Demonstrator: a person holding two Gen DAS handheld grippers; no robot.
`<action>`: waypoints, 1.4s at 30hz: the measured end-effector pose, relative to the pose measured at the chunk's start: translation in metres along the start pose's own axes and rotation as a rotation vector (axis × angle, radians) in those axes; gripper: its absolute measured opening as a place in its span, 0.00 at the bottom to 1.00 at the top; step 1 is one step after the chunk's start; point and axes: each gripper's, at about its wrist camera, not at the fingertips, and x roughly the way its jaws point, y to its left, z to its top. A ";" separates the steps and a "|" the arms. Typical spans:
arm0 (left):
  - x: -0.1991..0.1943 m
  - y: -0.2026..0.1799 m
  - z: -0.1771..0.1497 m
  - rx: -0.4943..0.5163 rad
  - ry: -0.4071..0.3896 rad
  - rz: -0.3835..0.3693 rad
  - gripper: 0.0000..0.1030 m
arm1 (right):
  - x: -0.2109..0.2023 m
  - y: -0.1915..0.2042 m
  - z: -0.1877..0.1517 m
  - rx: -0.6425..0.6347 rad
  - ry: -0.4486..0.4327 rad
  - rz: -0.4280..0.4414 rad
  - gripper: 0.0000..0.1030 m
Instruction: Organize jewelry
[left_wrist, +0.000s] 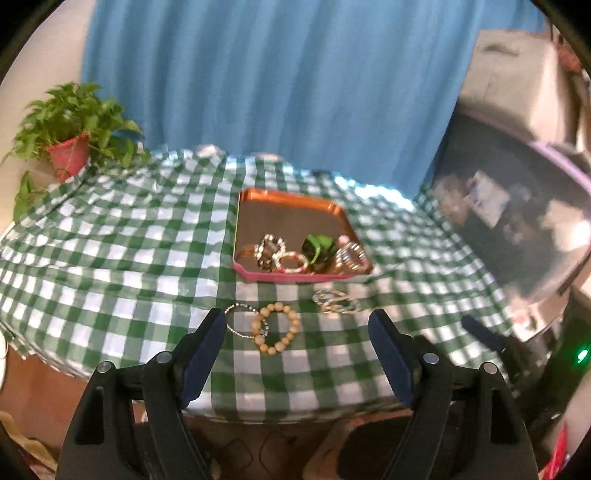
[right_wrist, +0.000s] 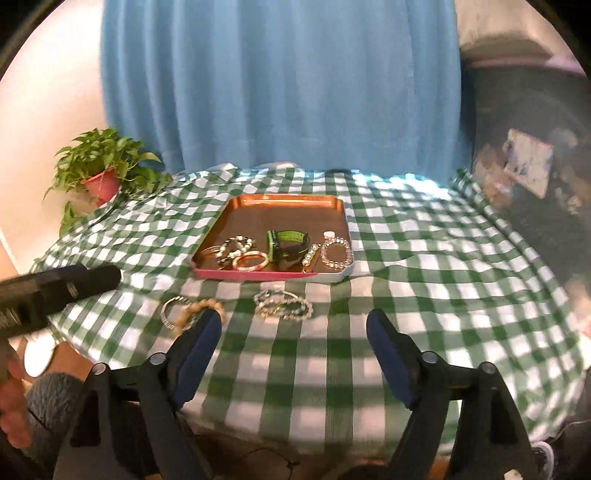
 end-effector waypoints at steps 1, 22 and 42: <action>-0.016 -0.003 -0.001 0.010 -0.022 0.001 0.78 | -0.011 0.004 -0.001 -0.005 -0.008 -0.001 0.76; -0.115 -0.031 -0.016 0.079 -0.210 0.072 0.85 | -0.128 0.035 0.012 0.020 -0.211 0.135 0.90; 0.083 0.065 -0.028 0.081 0.093 0.024 0.48 | 0.048 0.018 -0.010 0.017 0.045 0.222 0.35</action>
